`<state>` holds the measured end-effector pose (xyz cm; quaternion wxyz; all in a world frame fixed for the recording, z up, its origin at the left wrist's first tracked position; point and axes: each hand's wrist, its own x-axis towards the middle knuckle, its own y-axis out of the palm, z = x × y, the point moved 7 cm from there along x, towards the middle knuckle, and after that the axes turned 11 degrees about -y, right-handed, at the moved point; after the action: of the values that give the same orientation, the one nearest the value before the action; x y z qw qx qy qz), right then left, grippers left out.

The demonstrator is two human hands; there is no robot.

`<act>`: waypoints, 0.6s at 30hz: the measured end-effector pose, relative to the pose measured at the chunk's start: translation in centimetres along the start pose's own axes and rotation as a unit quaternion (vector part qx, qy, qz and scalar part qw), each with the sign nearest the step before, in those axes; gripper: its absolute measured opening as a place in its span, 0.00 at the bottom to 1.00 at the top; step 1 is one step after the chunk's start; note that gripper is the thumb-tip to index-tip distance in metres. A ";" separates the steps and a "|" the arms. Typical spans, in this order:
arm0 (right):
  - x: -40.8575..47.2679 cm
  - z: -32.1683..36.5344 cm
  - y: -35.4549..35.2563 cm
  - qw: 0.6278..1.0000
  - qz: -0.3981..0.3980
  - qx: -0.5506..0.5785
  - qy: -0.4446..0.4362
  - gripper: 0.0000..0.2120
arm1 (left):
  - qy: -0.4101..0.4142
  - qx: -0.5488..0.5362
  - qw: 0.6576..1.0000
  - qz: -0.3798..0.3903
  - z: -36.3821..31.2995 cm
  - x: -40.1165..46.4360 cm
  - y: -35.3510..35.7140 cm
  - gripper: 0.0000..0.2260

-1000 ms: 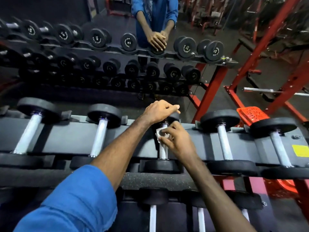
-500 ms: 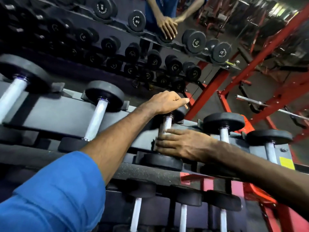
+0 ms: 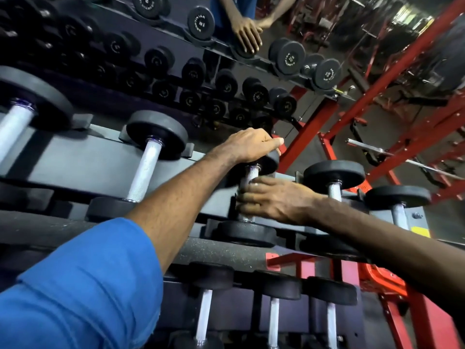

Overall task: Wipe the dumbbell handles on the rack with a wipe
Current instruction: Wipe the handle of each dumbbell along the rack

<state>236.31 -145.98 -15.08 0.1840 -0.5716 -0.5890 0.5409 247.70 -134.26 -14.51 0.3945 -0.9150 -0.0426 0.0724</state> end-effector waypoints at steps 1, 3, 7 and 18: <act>-0.1 0.6 -0.1 1.000 -0.005 0.003 -0.018 0.22 | 0.000 -0.001 1.000 0.000 0.0 -0.1 0.0 0.29; -1.0 0.0 -0.1 0.999 -0.043 -0.013 0.014 0.22 | 0.002 0.002 1.000 -0.001 0.0 0.0 0.0 0.28; -2.0 -0.3 0.9 0.995 -0.081 -0.001 0.054 0.23 | 0.002 -0.001 1.000 -0.004 0.0 -0.1 -0.1 0.33; -5.7 0.5 3.2 0.756 -0.422 0.312 0.390 0.13 | -0.002 -0.010 1.000 -0.017 0.3 0.5 0.3 0.26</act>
<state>239.03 -151.96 -15.69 0.7756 -0.3376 -0.4464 0.2921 248.18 -134.15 -14.97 0.3863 -0.9180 -0.0593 0.0672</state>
